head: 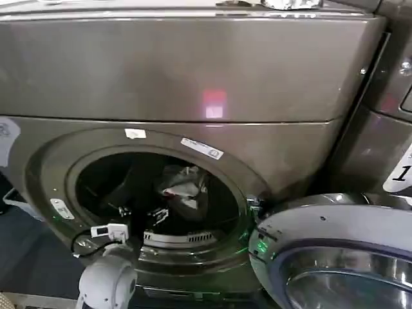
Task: Grasp the clothes from the dryer.
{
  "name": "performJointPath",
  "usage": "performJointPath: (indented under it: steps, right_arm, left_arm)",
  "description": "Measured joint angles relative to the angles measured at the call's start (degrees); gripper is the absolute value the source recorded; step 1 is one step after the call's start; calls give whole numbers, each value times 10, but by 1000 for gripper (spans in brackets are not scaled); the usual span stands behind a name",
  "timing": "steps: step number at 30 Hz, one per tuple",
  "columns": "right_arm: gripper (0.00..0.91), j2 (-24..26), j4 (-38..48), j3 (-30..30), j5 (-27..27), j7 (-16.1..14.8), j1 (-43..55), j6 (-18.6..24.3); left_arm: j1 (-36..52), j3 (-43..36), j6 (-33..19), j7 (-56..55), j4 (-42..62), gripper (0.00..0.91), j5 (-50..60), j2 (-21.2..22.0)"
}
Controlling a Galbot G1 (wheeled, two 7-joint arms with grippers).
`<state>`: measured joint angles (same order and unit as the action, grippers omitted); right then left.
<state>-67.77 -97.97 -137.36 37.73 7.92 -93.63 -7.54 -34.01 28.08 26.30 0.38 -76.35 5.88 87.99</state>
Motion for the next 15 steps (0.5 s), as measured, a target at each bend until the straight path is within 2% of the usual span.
performJointPath:
  steps: [9, 15]
  right_arm:
    - [907, 0, 7, -1, 3, -3, -3, 5]
    - [907, 0, 9, 1, 4, -3, -3, 8]
  left_arm:
    - [90, 3, -39, 17, 136, 907, 33, 10]
    - [153, 2, -43, 51, 221, 907, 85, 10]
